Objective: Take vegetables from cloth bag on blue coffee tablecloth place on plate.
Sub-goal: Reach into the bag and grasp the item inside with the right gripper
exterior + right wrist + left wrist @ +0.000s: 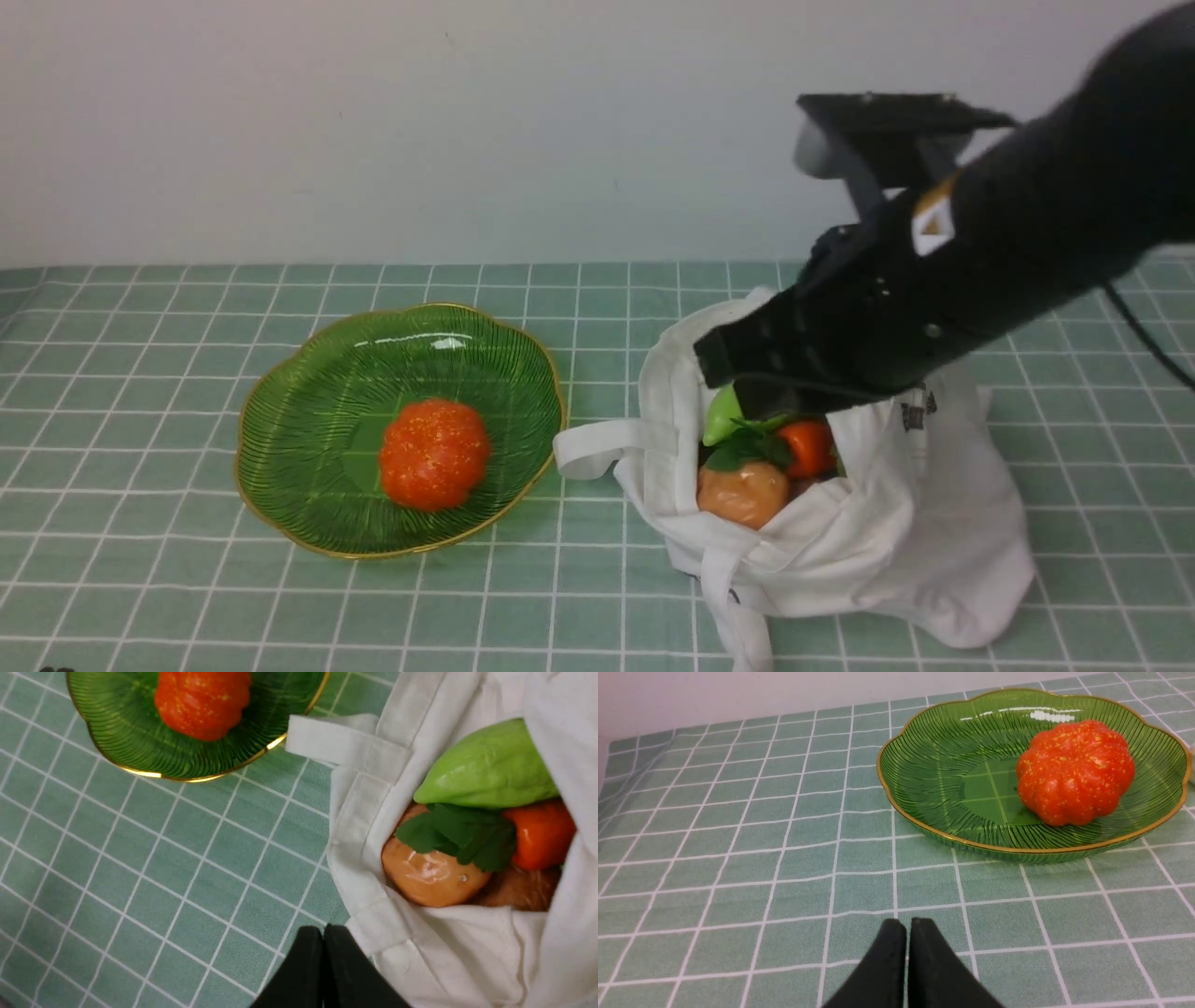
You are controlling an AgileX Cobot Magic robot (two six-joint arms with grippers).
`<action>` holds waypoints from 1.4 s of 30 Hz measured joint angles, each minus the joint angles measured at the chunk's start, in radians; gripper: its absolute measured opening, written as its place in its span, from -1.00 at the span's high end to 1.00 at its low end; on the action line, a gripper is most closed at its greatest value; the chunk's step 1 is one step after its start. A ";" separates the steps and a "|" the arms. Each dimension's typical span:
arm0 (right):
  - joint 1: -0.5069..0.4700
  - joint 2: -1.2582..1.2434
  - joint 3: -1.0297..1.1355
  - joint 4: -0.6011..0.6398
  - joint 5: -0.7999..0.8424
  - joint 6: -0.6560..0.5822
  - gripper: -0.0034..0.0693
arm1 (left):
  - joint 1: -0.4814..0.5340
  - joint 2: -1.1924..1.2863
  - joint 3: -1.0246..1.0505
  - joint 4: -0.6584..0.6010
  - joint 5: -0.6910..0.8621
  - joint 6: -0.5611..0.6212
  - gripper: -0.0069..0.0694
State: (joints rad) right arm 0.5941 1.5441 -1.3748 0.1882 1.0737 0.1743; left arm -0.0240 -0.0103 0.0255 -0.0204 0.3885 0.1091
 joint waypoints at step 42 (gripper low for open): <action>-0.158 0.434 -0.172 -0.099 0.009 0.281 -0.61 | 0.000 0.000 0.000 0.000 0.000 0.000 0.84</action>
State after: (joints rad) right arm 0.4365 1.9783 -1.5472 0.0888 1.0831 0.4555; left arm -0.0240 -0.0103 0.0255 -0.0204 0.3885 0.1091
